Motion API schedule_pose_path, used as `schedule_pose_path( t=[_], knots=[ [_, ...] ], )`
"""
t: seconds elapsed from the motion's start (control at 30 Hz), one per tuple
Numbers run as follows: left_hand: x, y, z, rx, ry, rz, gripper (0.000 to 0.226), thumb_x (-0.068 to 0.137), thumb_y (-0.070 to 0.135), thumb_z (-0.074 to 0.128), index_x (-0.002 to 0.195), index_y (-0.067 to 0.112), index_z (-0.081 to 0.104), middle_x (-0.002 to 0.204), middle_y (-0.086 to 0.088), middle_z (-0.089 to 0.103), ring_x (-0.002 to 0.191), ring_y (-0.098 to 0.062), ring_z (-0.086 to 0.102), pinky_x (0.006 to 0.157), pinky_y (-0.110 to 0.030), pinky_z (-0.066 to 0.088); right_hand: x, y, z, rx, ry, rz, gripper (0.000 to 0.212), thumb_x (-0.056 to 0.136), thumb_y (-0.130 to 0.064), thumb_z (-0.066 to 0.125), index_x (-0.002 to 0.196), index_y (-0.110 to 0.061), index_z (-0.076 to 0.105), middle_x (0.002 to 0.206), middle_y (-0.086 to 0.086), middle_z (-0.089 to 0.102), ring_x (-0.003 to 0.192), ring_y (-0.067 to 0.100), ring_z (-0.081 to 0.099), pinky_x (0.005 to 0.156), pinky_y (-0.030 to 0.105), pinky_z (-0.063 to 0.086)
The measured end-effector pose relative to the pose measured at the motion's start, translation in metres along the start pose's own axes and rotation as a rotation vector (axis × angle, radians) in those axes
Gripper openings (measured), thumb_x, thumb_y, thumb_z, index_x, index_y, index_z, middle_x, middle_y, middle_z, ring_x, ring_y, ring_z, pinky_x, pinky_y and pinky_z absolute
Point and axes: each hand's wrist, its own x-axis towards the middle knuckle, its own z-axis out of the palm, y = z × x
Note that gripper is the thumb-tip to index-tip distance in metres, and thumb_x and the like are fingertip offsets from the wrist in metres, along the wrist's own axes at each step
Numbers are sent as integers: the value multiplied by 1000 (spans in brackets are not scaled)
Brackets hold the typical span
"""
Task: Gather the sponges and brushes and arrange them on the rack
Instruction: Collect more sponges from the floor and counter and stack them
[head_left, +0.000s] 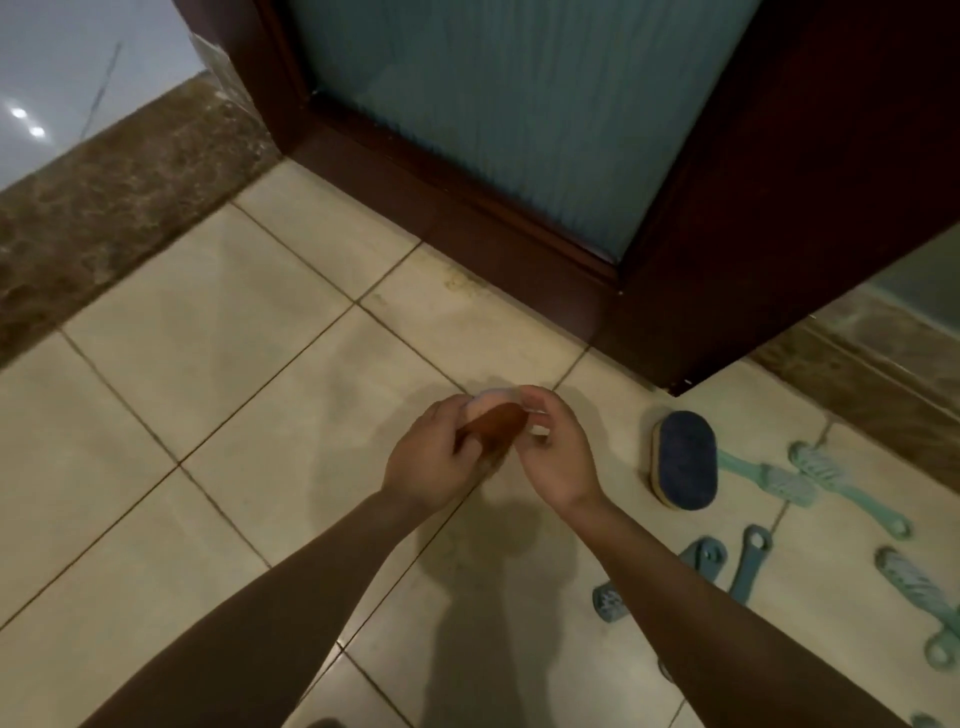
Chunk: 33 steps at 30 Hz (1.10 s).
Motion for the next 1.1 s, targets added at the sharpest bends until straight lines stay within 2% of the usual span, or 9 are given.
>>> schedule_pose_path(
  t=[0.17, 0.3, 0.43, 0.6, 0.7, 0.8, 0.97, 1.03, 1.1],
  knots=[
    [6, 47, 33, -176, -93, -84, 35, 92, 27, 52, 127, 23, 52, 116, 1, 62, 104, -20, 60, 90, -34, 48, -19, 15, -56, -134, 302, 27, 44, 82, -2, 62, 122, -19, 58, 120, 1, 60, 112, 18, 55, 97, 38, 48],
    [10, 76, 58, -290, -185, -168, 35, 95, 25, 49, 128, 16, 52, 119, -6, 62, 108, -25, 60, 93, -35, 48, -29, 30, -99, -445, 439, 119, 40, 78, -16, 68, 117, -23, 64, 121, 3, 59, 116, 24, 51, 99, 37, 40],
    [10, 96, 77, -356, -227, -230, 33, 97, 23, 47, 127, 10, 54, 122, -9, 61, 107, -24, 58, 90, -31, 46, -28, 47, -118, -506, 396, 252, 42, 79, -24, 68, 119, -29, 60, 136, 3, 48, 129, 28, 40, 110, 44, 33],
    [9, 110, 90, -423, -252, -294, 36, 100, 20, 43, 133, 6, 47, 120, -8, 55, 103, -18, 51, 83, -23, 36, -25, 59, -120, -469, 349, 209, 61, 81, -21, 66, 138, -30, 47, 151, 4, 30, 138, 28, 28, 113, 41, 32],
    [9, 112, 92, -458, -253, -344, 41, 101, 22, 41, 140, 8, 41, 123, -8, 53, 115, -25, 52, 90, -28, 41, -23, 64, -121, -498, 333, 239, 70, 84, -19, 63, 147, -31, 36, 158, 4, 16, 143, 28, 22, 112, 39, 32],
    [9, 116, 93, -522, -224, -386, 42, 101, 23, 41, 141, 9, 39, 130, -11, 52, 120, -30, 51, 98, -36, 44, -21, 66, -120, -521, 326, 257, 74, 83, -24, 64, 149, -30, 30, 157, 6, 18, 139, 31, 30, 111, 41, 36],
    [5, 121, 96, -590, -76, -369, 37, 99, 21, 46, 134, 10, 46, 116, -4, 55, 96, -16, 52, 77, -24, 45, -26, 51, -114, -48, 567, 227, 72, 76, -20, 70, 142, -23, 41, 140, -3, 36, 121, 12, 43, 100, 27, 41],
    [4, 120, 94, -615, 37, -340, 33, 97, 20, 47, 129, 11, 50, 108, 0, 56, 87, -11, 54, 67, -17, 42, -28, 40, -109, 225, 636, 244, 52, 84, -13, 65, 133, -19, 48, 131, 0, 48, 116, 11, 48, 101, 27, 42],
    [5, 119, 90, -634, 109, -320, 30, 98, 20, 46, 126, 13, 50, 104, 2, 56, 89, -12, 56, 71, -21, 42, -29, 30, -106, 477, 613, 321, 26, 94, -15, 49, 119, -21, 54, 120, 5, 57, 110, 18, 53, 101, 37, 45]
  ],
)
